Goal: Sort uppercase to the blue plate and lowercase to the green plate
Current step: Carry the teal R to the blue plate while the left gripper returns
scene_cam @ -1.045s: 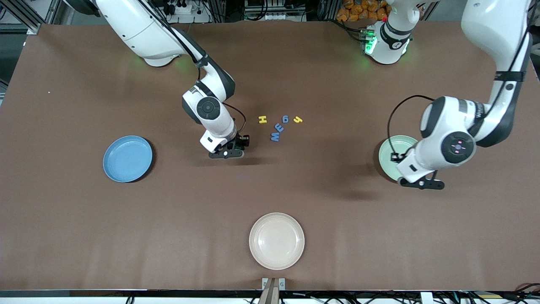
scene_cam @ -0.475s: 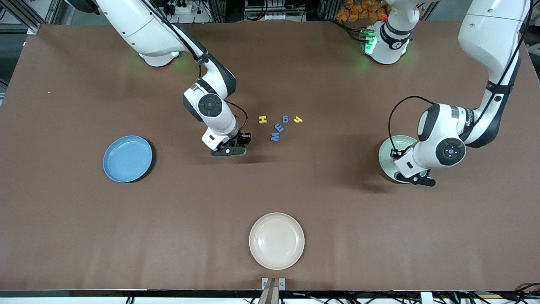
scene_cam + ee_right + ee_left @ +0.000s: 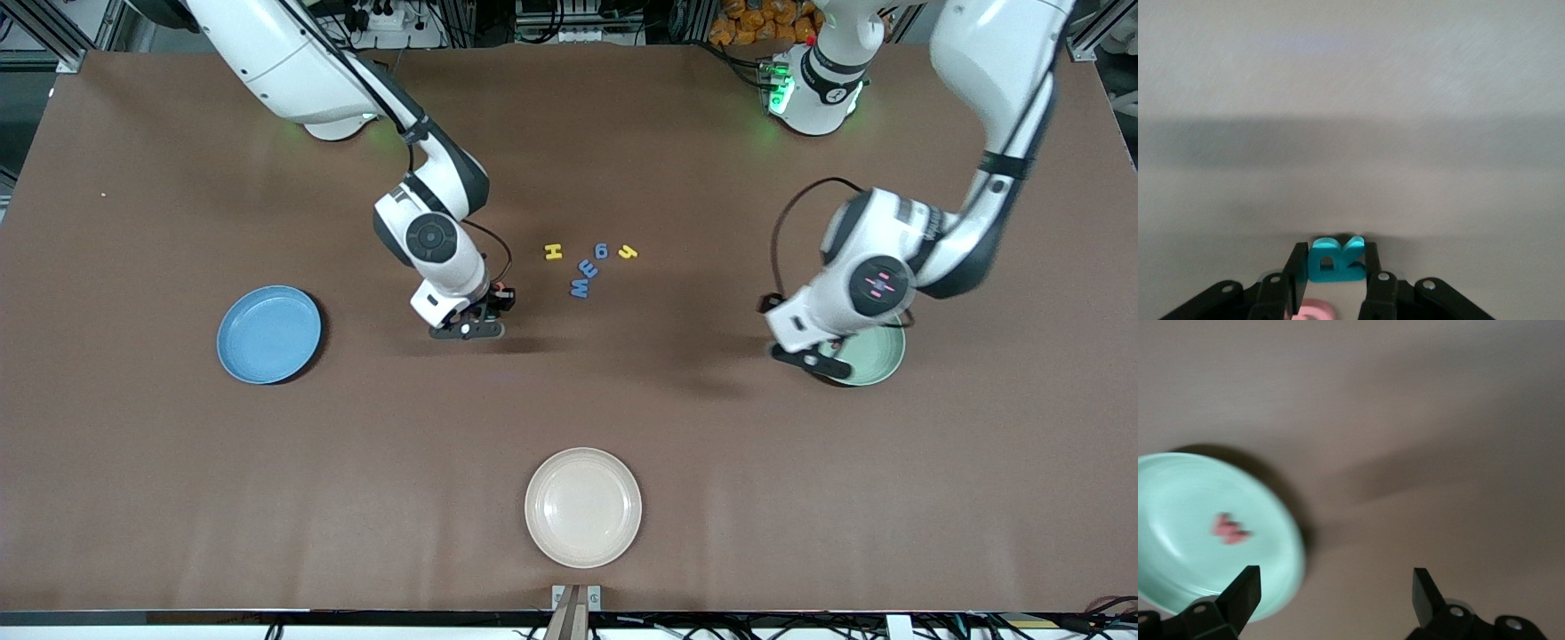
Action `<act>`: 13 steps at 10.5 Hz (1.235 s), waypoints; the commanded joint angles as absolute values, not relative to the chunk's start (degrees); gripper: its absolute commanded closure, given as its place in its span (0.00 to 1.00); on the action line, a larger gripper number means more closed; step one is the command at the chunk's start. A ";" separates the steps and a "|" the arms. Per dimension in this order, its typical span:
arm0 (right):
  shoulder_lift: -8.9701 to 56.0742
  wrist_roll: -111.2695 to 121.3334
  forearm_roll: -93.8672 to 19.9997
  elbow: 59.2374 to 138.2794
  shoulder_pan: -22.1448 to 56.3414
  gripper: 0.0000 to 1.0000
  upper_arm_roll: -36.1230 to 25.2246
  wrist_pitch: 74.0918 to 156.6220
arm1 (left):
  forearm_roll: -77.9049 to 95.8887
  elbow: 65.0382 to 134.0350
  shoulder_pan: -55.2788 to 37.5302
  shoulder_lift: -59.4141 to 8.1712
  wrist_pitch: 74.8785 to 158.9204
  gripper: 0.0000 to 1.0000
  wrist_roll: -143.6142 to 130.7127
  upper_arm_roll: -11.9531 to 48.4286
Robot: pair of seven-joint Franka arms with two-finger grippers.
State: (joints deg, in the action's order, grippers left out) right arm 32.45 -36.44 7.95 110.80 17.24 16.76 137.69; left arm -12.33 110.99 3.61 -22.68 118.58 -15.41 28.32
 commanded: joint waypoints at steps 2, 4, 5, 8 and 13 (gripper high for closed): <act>32.08 -27.89 8.26 103.29 10.83 0.70 17.67 126.15 | -9.86 111.09 -3.85 -22.06 118.03 0.00 -47.99 32.34; 31.91 -21.13 8.87 102.22 6.79 0.71 17.49 122.88 | -5.38 111.27 -8.06 -23.11 119.61 0.00 -60.75 33.05; 31.64 -17.27 8.88 102.39 4.33 0.71 17.32 122.78 | -5.36 111.36 -10.09 -24.25 120.66 0.00 -68.56 33.05; 29.98 -11.00 13.17 103.61 -0.69 0.71 17.23 117.52 | -6.85 112.49 -13.71 -27.06 126.98 0.00 -87.05 33.05; 29.00 3.59 13.53 105.99 -9.48 0.70 17.23 115.31 | -17.65 123.12 -15.55 -27.07 140.61 0.00 -106.23 33.05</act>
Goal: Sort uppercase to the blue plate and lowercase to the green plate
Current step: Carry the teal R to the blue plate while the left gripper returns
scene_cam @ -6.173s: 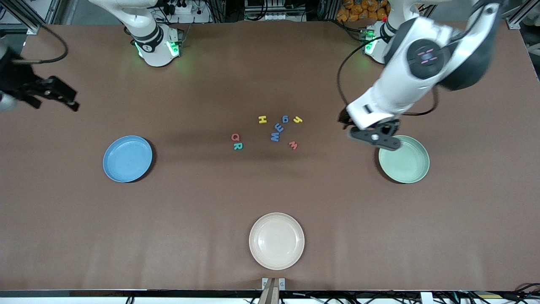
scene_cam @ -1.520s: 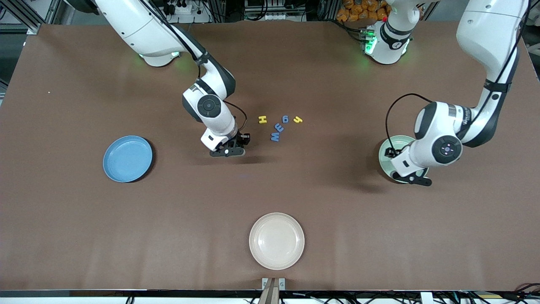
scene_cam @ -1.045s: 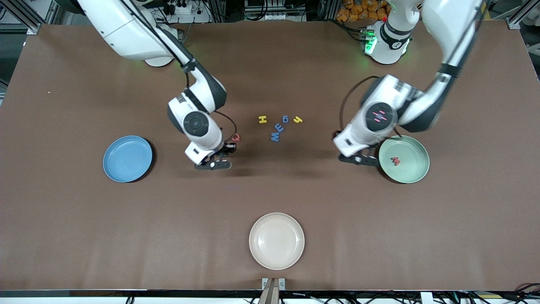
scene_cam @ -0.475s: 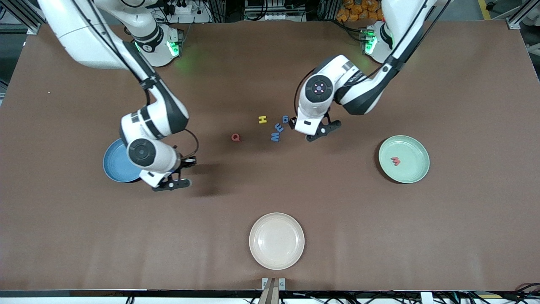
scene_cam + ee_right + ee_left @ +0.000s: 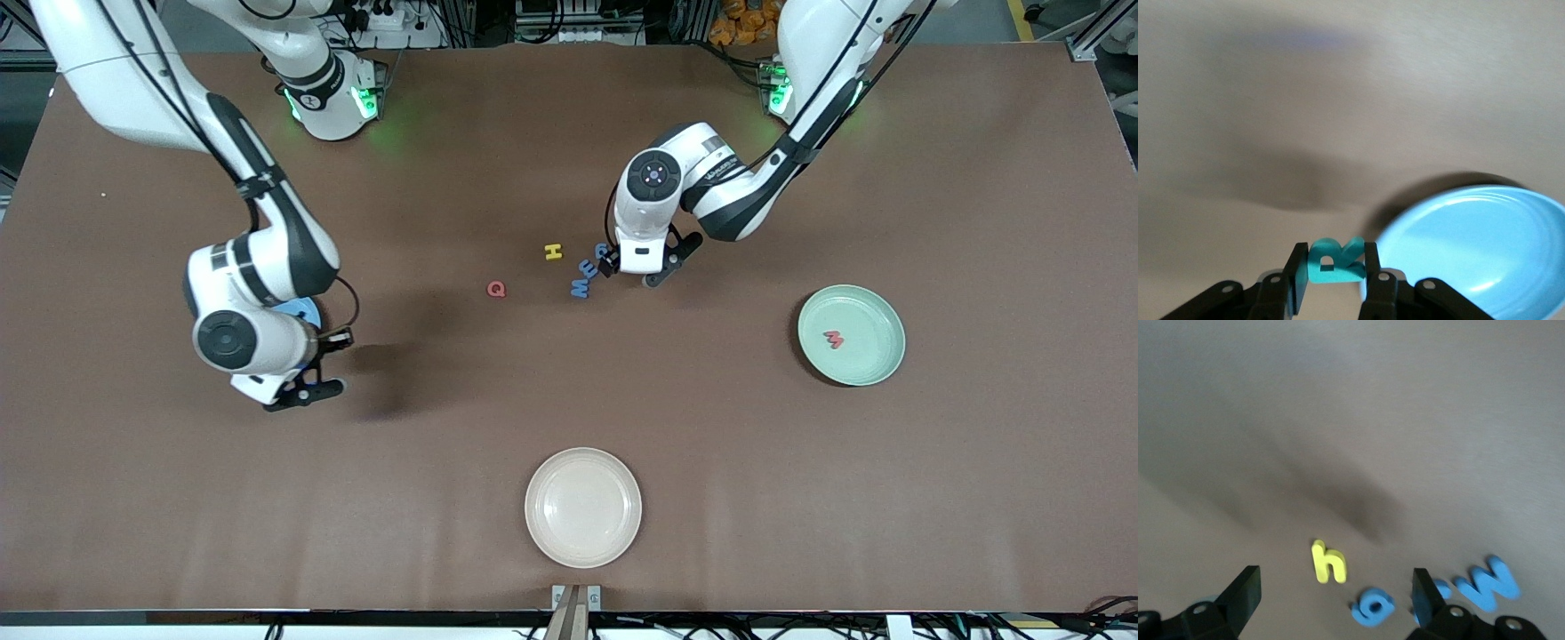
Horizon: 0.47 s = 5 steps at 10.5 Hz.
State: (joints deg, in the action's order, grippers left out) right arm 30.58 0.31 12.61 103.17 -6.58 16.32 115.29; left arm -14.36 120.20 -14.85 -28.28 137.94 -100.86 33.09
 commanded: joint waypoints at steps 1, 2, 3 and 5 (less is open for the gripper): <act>29.00 5.87 13.54 106.78 -10.45 0.70 17.23 115.31 | -18.45 123.74 -15.90 -27.07 141.58 0.00 -108.61 33.13; 29.09 7.02 13.54 108.27 -11.68 0.70 17.23 115.83 | -18.80 124.18 -16.52 -27.07 141.94 0.00 -110.46 33.13; 29.18 7.03 13.54 110.02 -12.39 0.70 17.23 117.58 | -19.94 125.15 -16.70 -26.98 144.29 0.00 -112.91 33.22; 29.35 7.03 13.36 112.49 -12.65 0.56 17.31 120.49 | -25.03 126.74 -16.70 -27.24 146.77 0.00 -117.14 33.31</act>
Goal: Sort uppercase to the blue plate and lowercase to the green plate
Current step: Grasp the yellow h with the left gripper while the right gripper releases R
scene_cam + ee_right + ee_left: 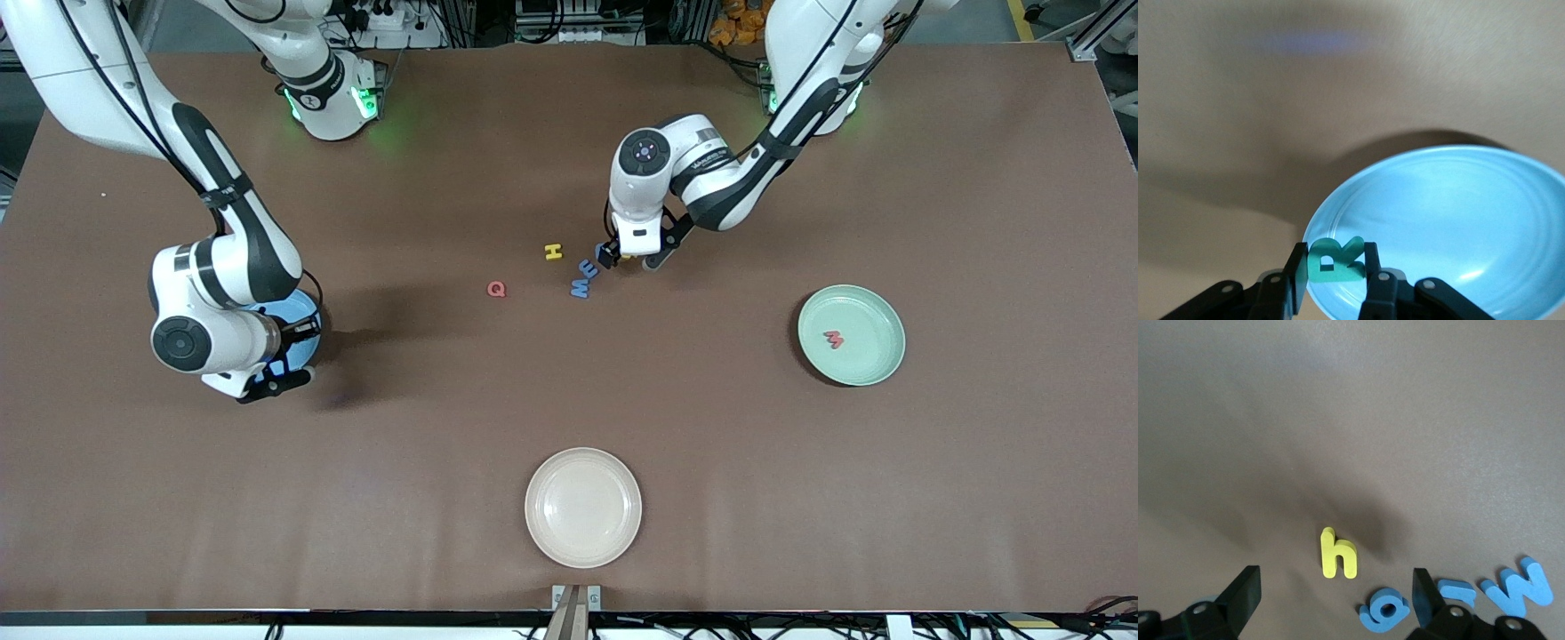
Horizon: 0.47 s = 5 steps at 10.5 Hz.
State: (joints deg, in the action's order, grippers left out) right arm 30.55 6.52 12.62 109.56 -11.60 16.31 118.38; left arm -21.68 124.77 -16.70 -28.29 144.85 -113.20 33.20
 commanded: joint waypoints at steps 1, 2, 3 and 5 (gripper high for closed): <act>29.53 6.94 12.84 112.41 -12.66 0.26 17.31 120.50 | -26.18 127.17 -16.70 -27.59 147.47 0.00 -118.20 33.31; 29.36 6.77 12.75 112.24 -12.66 0.23 17.31 120.06 | -27.06 127.44 -16.70 -27.68 147.83 0.00 -118.91 33.31; 29.09 6.51 12.74 111.98 -12.66 0.23 17.40 119.80 | -28.03 127.79 -16.70 -27.77 147.92 0.00 -118.92 33.31; 28.30 3.54 11.61 110.84 -12.22 0.22 18.54 117.79 | -29.00 127.97 -16.70 -28.56 148.80 0.10 -118.92 33.31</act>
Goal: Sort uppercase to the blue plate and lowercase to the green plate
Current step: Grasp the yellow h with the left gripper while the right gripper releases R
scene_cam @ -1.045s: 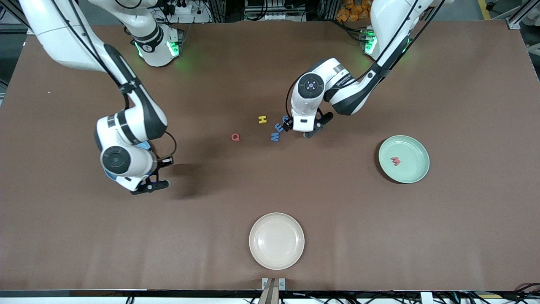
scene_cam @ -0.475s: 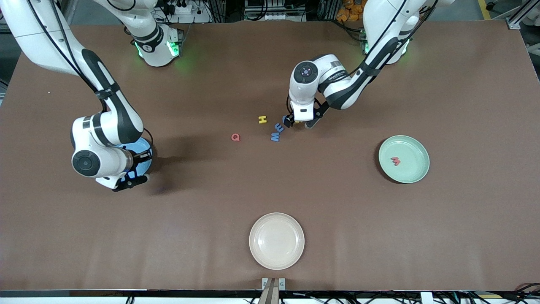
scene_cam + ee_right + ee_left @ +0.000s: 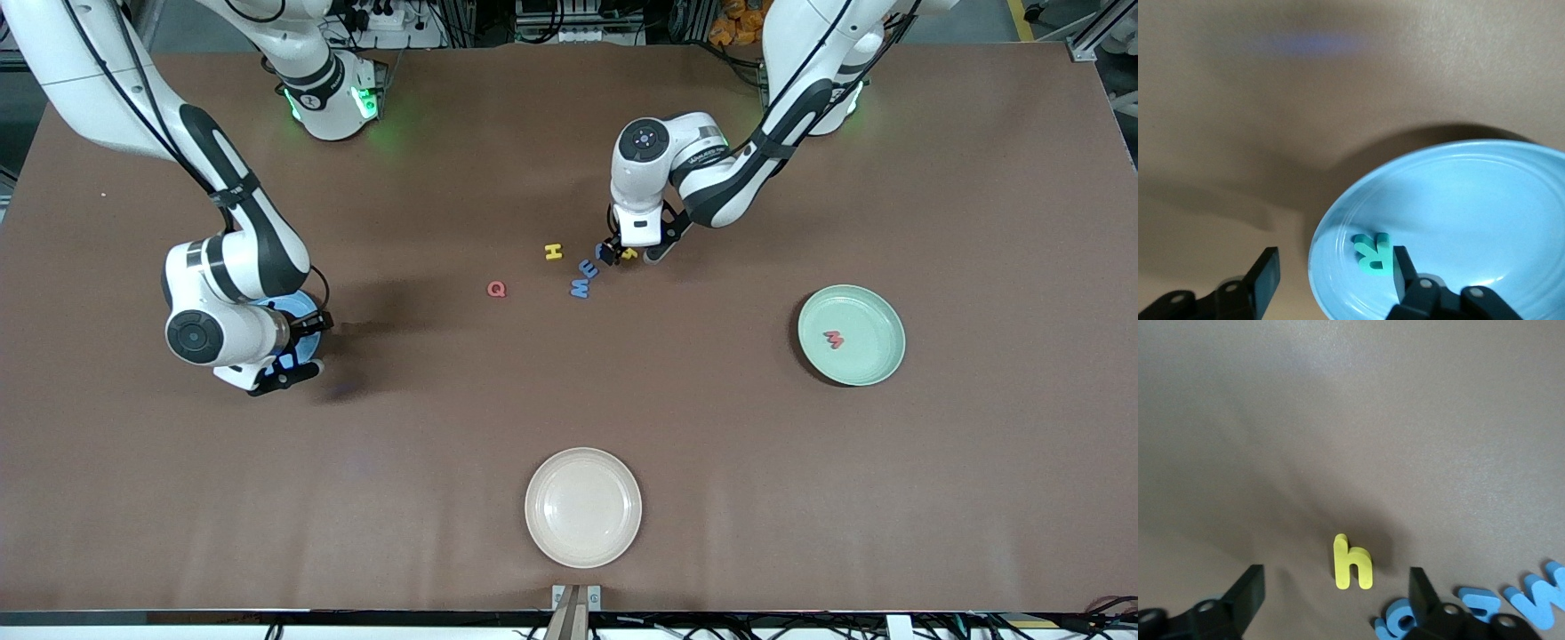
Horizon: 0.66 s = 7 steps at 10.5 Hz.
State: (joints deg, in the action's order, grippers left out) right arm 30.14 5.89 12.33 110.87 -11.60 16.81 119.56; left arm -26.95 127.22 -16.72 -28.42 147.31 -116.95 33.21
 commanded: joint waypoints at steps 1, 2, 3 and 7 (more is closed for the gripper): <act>27.95 -0.66 11.17 110.48 -12.22 0.23 21.68 117.16 | -29.00 127.79 -16.70 -28.83 148.80 0.14 -118.92 33.31; 27.86 -5.23 11.08 110.48 -11.96 0.23 23.71 117.16 | -29.09 127.62 -16.61 -29.00 148.80 0.18 -118.92 33.31; 27.86 -8.58 11.07 110.48 -11.61 0.23 25.82 117.33 | -29.09 127.44 -16.70 -29.35 148.80 0.22 -118.92 33.22; 28.48 -25.53 11.07 111.00 -6.35 0.23 30.75 120.76 | -30.06 126.65 -16.61 -30.58 148.80 0.36 -118.92 33.22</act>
State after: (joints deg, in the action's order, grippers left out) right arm 28.89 -19.53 11.61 110.18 -7.74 28.91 119.75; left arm -28.00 127.35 -16.67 -29.79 148.23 -116.98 33.17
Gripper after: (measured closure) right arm 0.233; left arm 0.291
